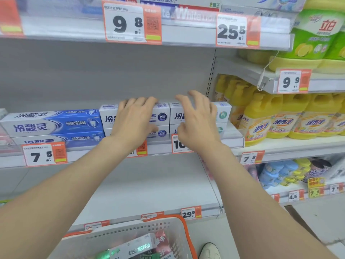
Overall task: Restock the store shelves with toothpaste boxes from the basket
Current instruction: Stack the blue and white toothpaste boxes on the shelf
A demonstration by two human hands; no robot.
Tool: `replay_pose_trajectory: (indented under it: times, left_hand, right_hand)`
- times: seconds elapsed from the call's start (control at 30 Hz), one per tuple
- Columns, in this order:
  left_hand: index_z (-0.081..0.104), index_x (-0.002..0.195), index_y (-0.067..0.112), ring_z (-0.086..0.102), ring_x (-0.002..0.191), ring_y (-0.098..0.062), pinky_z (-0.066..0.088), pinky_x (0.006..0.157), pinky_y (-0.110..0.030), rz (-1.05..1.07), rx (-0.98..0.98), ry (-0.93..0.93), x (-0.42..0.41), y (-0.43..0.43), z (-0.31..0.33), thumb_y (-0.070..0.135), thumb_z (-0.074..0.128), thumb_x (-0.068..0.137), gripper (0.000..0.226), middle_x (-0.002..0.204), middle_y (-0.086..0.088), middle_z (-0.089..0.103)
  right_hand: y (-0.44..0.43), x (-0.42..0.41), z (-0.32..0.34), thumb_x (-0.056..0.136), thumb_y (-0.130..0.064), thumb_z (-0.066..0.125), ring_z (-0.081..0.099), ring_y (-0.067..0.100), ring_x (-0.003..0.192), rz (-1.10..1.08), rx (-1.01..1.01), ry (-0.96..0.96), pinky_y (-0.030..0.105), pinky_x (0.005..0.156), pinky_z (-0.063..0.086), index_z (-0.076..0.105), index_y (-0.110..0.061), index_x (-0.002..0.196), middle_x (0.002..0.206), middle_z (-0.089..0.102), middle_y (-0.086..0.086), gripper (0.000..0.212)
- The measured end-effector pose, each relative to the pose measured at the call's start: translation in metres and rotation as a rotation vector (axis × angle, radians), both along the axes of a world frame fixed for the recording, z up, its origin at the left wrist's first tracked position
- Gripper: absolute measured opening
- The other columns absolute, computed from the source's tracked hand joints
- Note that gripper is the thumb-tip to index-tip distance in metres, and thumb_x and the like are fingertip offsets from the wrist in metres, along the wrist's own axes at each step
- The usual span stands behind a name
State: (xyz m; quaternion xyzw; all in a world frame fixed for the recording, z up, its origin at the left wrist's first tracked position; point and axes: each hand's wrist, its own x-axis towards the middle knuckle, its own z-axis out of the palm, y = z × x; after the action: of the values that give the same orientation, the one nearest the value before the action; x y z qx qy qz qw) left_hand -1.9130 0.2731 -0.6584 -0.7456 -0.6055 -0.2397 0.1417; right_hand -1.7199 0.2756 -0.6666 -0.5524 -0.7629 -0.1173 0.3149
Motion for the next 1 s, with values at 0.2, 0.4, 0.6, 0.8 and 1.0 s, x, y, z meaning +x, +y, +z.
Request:
replay_pose_trajectory:
  times: [0.2, 0.4, 0.6, 0.8, 1.0]
  left_hand:
    - [0.052, 0.140, 0.027, 0.056, 0.122, -0.028, 0.033, 0.106, -0.043, -0.032, 0.010, -0.010, -0.010, -0.002, -0.002, 0.033, 0.085, 0.083, 0.065, 0.130, 0.002, 0.065]
    - [0.055, 0.140, 0.028, 0.055, 0.123, -0.029, 0.031, 0.108, -0.043, -0.048, -0.016, -0.071, -0.013, 0.001, 0.000, 0.028, 0.087, 0.082, 0.066, 0.129, 0.003, 0.067]
    - [0.057, 0.141, 0.027, 0.052, 0.124, -0.028, 0.029, 0.107, -0.043, -0.053, -0.024, -0.091, -0.014, 0.002, 0.000, 0.027, 0.087, 0.083, 0.065, 0.130, 0.003, 0.068]
    - [0.055, 0.143, 0.028, 0.051, 0.125, -0.027, 0.029, 0.106, -0.042, -0.062, -0.038, -0.068, -0.015, 0.003, 0.002, 0.029, 0.085, 0.085, 0.065, 0.132, 0.004, 0.067]
    - [0.054, 0.143, 0.028, 0.050, 0.127, -0.026, 0.029, 0.108, -0.043, -0.089, -0.058, -0.088, -0.020, 0.005, 0.002, 0.029, 0.085, 0.085, 0.066, 0.134, 0.004, 0.065]
  right_hand:
    - [0.008, -0.025, -0.002, 0.074, -0.006, 0.065, 0.024, 0.036, 0.152, 0.108, -0.055, -0.111, 0.053, 0.127, 0.014, 0.037, -0.016, 0.155, 0.155, 0.038, 0.011, 0.086]
    - [0.015, -0.024, -0.001, 0.080, 0.000, 0.069, 0.043, 0.028, 0.140, 0.138, -0.103, -0.141, 0.050, 0.125, 0.020, 0.039, -0.015, 0.156, 0.143, 0.053, 0.005, 0.084]
    - [0.018, -0.019, -0.001, 0.081, 0.005, 0.071, 0.046, 0.026, 0.137, 0.170, -0.092, -0.099, 0.040, 0.119, 0.026, 0.043, -0.016, 0.154, 0.145, 0.055, 0.003, 0.081]
    - [0.020, -0.017, -0.002, 0.080, 0.006, 0.070, 0.050, 0.027, 0.133, 0.179, -0.081, -0.078, 0.037, 0.114, 0.028, 0.048, -0.015, 0.150, 0.143, 0.057, 0.004, 0.076]
    - [0.019, -0.016, 0.000, 0.084, 0.003, 0.067, 0.047, 0.029, 0.138, 0.166, -0.082, -0.078, 0.037, 0.117, 0.025, 0.047, -0.012, 0.151, 0.148, 0.055, 0.005, 0.072]
